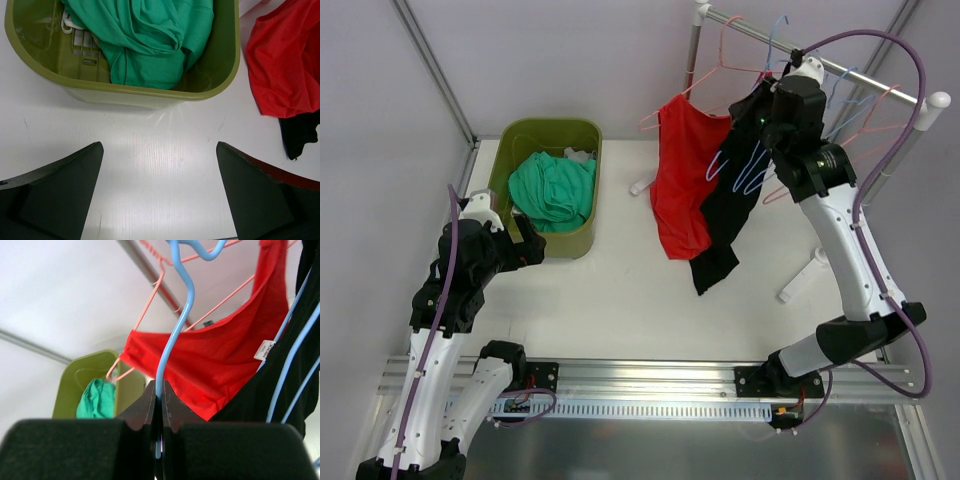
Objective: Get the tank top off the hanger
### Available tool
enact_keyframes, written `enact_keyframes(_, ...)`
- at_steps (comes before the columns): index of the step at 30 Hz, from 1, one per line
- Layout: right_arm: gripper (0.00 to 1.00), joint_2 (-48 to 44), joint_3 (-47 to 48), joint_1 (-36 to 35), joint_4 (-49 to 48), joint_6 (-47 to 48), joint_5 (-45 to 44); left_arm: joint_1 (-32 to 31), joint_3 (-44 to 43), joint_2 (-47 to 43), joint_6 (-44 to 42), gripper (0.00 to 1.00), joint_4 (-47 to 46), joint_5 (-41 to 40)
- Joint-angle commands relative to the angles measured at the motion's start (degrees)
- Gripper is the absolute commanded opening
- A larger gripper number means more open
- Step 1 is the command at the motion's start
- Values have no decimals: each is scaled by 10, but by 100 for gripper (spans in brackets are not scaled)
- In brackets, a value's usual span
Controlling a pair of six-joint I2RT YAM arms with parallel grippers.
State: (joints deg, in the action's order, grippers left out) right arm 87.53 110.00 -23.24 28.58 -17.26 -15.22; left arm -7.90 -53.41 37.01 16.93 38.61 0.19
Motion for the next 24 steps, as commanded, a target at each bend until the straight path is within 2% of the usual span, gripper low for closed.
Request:
enact_keyframes(1, 0, -57, -39, -7, -65, -5, 46, -3, 6, 3, -9, 99, -17, 18)
enact_keyframes(8, 0, -133, -88, -19, -71, 4, 106, -3, 8, 5, -9, 99, -18, 18)
enact_keyframes(13, 0, -185, -117, -20, -62, 21, 196, -3, 8, 6, -9, 99, -18, 14)
enact_keyframes(18, 0, -262, -186, -20, -34, 50, 258, -3, -1, 6, -5, 99, -19, 26)
enact_keyframes(24, 0, -367, -238, -20, -16, 75, 337, -3, -12, -5, 13, 99, -53, 120)
